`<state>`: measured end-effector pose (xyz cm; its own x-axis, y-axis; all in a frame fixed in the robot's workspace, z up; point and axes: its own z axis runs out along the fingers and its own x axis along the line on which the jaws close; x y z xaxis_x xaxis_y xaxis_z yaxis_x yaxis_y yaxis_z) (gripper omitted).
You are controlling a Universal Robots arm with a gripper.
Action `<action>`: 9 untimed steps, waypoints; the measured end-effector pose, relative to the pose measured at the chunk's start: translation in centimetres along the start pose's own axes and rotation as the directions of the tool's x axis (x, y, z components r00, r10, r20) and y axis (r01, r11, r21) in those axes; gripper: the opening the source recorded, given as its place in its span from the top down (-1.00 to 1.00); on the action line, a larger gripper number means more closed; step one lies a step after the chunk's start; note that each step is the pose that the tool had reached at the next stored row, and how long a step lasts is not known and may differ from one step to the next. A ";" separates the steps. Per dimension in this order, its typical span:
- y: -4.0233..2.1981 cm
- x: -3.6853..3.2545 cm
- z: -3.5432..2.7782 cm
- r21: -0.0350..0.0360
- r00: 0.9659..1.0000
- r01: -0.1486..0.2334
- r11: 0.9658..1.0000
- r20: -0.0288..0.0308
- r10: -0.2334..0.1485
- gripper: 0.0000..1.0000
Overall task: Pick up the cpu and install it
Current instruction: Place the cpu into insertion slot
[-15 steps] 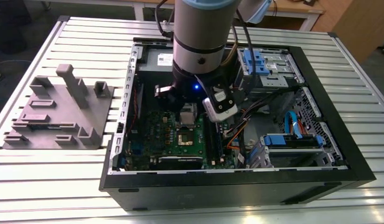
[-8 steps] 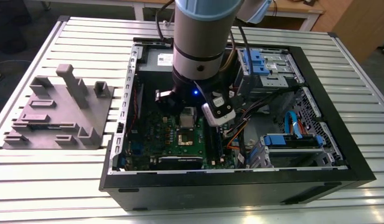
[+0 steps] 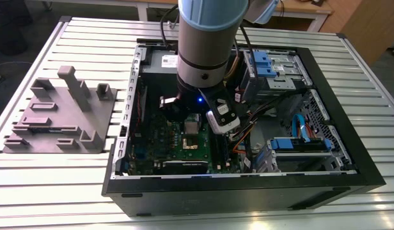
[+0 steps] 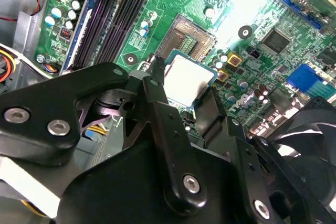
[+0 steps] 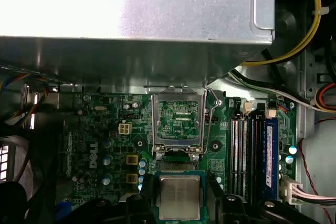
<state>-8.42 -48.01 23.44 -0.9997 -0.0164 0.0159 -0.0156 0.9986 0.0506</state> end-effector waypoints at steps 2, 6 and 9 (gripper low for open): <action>0.00 0.00 0.02 0.000 1.000 0.000 1.000 0.000 0.000 0.06; 0.00 0.00 0.04 0.000 1.000 0.000 1.000 0.000 0.000 0.06; 0.00 0.00 0.04 0.000 1.000 0.000 1.000 0.000 0.000 0.06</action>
<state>-8.42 -48.00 23.40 -0.9997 -0.0164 0.0158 -0.0156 0.9986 0.0508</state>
